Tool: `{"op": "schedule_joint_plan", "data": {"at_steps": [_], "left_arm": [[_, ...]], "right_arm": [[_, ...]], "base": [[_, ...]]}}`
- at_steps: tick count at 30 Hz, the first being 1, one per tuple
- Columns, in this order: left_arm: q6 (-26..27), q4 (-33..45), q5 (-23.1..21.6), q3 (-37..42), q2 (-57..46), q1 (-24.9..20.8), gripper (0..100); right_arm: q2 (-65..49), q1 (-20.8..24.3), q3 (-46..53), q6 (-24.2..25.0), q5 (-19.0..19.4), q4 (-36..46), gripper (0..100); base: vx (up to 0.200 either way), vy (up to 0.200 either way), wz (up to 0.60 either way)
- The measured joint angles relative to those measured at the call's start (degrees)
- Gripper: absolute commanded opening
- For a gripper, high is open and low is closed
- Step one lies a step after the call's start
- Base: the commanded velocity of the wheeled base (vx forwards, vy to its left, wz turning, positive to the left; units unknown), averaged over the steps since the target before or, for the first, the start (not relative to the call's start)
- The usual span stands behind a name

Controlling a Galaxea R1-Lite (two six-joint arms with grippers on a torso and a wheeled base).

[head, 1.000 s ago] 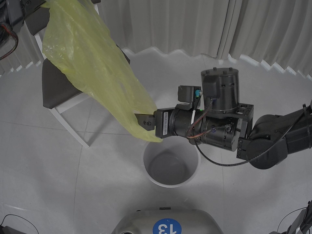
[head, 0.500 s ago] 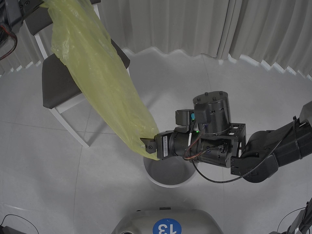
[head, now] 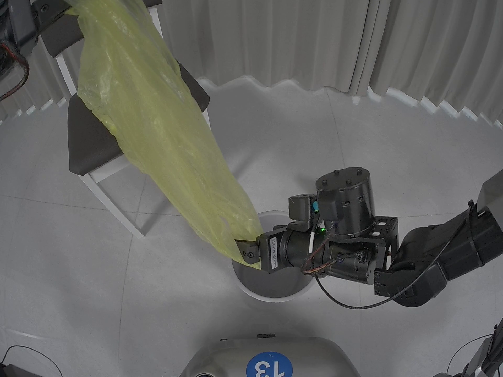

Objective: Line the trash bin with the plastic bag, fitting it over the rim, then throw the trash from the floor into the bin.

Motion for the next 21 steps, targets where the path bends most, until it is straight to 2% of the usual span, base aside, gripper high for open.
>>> {"op": "schedule_joint_plan", "data": {"at_steps": [21], "left_arm": [[0.17, 0.00, 0.10, 0.63, -0.12, 0.00, 0]], "right_arm": [[-2.73, -0.39, 2.27, -0.02, -0.79, -0.61, 100]], "base": [[0.000, 0.000, 0.00]]}}
